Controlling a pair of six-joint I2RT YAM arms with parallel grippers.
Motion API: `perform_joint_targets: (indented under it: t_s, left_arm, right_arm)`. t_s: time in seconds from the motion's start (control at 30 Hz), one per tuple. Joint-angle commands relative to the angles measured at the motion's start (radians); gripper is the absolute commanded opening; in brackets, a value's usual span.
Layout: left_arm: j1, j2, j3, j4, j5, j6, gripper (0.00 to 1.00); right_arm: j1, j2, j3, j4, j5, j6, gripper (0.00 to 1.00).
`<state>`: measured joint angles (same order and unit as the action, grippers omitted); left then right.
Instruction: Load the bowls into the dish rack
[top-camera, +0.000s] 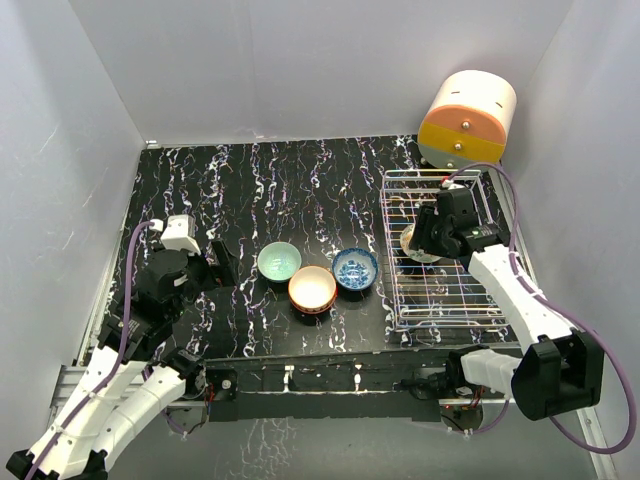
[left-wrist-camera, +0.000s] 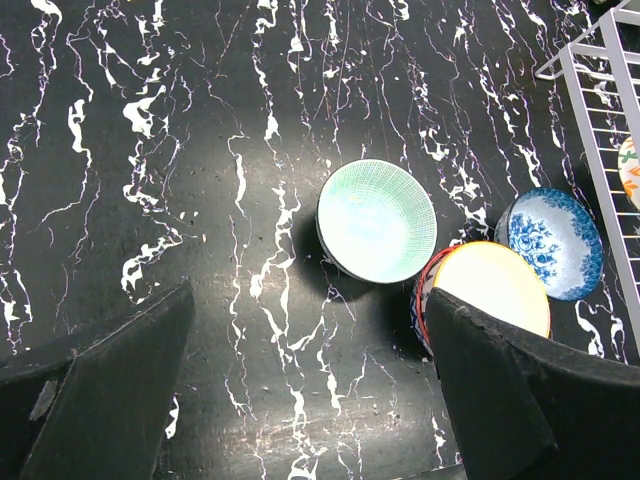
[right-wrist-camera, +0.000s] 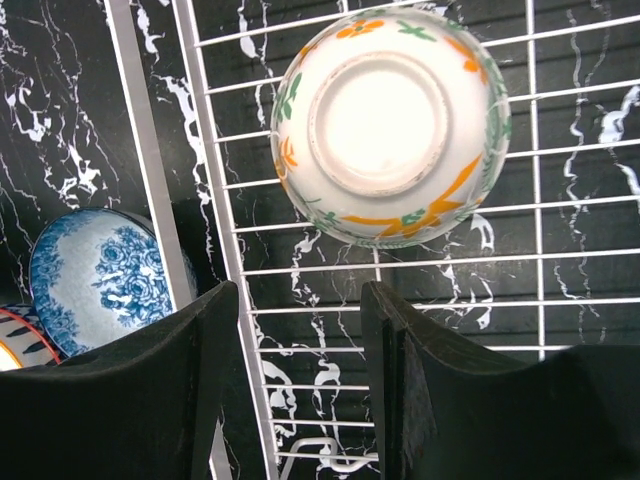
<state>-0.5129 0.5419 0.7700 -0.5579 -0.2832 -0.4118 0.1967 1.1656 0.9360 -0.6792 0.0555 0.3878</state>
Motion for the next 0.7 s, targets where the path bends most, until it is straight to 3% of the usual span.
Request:
perform_joint_targets:
  t_s: [0.0,0.3,0.67]
  left_arm:
    - [-0.004,0.000,-0.001,-0.002,-0.009,0.001,0.97]
    - [-0.004,0.008,-0.007,0.005,-0.009,-0.001,0.97]
    - [-0.004,-0.004,-0.005,-0.017,-0.017,0.001,0.97]
  right_arm:
    - [0.007,0.012,-0.030,0.105,-0.067,0.014,0.55]
    - [0.007,0.073,-0.061,0.256,-0.038,0.032,0.55]
    - [0.006,0.159,-0.057,0.357,0.178,0.011,0.55]
